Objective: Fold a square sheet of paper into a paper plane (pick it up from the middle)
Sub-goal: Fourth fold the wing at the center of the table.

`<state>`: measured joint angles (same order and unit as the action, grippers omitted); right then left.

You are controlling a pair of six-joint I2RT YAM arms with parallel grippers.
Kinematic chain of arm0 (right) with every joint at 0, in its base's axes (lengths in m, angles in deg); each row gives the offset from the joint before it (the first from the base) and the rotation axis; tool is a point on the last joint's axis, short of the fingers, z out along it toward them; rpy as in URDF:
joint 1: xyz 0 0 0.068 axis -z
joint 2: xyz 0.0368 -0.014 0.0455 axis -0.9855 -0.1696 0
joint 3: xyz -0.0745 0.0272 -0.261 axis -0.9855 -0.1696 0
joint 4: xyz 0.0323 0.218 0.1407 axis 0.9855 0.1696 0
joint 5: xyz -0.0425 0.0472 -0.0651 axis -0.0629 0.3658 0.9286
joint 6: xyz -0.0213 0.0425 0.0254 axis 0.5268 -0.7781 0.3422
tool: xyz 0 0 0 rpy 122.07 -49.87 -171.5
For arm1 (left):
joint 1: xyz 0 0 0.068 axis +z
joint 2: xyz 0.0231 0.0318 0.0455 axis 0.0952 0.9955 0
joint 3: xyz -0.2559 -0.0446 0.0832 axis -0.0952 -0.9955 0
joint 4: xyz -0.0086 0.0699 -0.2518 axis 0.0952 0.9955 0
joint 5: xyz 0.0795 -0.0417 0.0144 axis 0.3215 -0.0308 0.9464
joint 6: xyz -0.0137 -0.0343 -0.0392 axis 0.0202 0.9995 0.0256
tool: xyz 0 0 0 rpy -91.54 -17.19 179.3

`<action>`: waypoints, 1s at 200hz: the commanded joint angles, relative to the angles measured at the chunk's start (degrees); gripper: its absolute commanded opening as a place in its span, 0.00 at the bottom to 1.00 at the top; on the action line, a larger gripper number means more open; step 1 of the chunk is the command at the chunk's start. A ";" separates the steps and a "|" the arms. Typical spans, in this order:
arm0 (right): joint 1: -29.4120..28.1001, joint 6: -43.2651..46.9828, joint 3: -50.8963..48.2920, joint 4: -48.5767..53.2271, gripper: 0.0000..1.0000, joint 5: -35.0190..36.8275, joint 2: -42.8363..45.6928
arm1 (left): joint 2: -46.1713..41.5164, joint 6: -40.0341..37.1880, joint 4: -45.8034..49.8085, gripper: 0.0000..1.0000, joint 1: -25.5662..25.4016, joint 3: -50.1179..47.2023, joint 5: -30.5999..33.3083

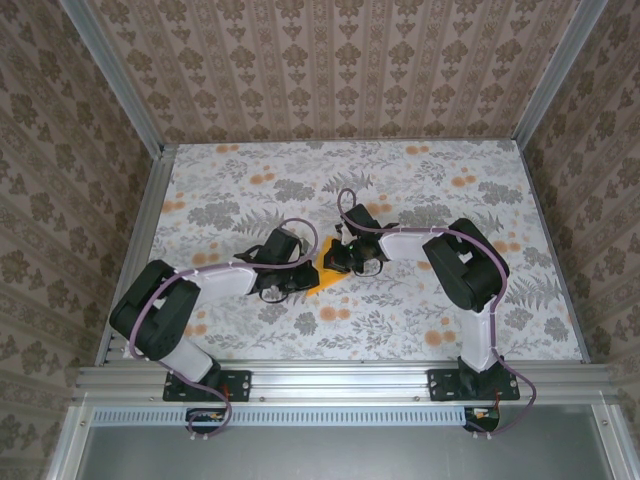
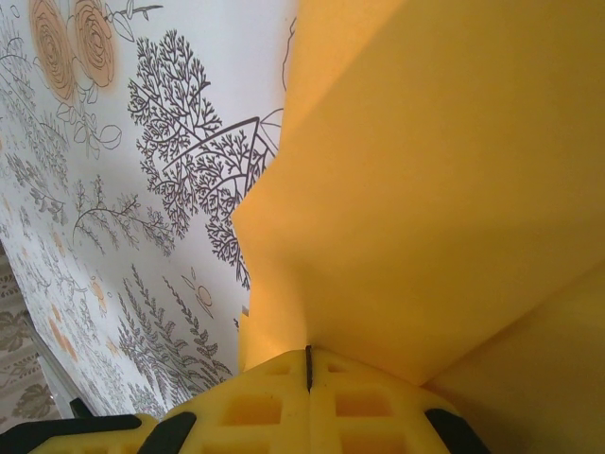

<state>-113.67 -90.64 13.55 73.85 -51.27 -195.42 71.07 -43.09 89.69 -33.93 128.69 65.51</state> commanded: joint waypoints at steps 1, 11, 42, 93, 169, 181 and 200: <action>0.04 -0.54 -0.97 4.47 0.02 3.77 -1.56 | 0.79 0.33 1.82 0.12 0.33 0.42 1.85; 0.03 -0.50 -0.95 4.66 0.02 3.88 -1.39 | 1.11 0.30 1.68 0.12 0.38 0.40 1.54; 0.03 -0.48 -0.86 4.76 0.02 3.89 -1.40 | 1.58 0.08 3.16 0.12 0.38 0.36 2.31; 0.03 -0.50 -0.91 4.85 0.02 4.05 -1.50 | 2.03 -0.24 6.22 0.12 0.55 0.30 4.57; 0.03 -0.49 -0.94 4.83 0.02 4.02 -1.49 | -5.40 -1.13 6.60 0.18 -0.23 1.36 4.23; 0.05 -0.54 -1.01 4.85 0.02 4.06 -1.52 | -5.86 -0.78 6.00 0.19 -0.74 1.19 3.74; 0.03 -0.63 -1.00 4.77 0.02 4.05 -1.63 | -5.42 -0.10 4.64 0.19 -1.26 0.88 2.77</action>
<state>-113.67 -90.75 13.55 73.91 -51.09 -195.42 66.13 -43.16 94.70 -34.30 128.71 69.20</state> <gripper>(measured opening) 0.048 0.191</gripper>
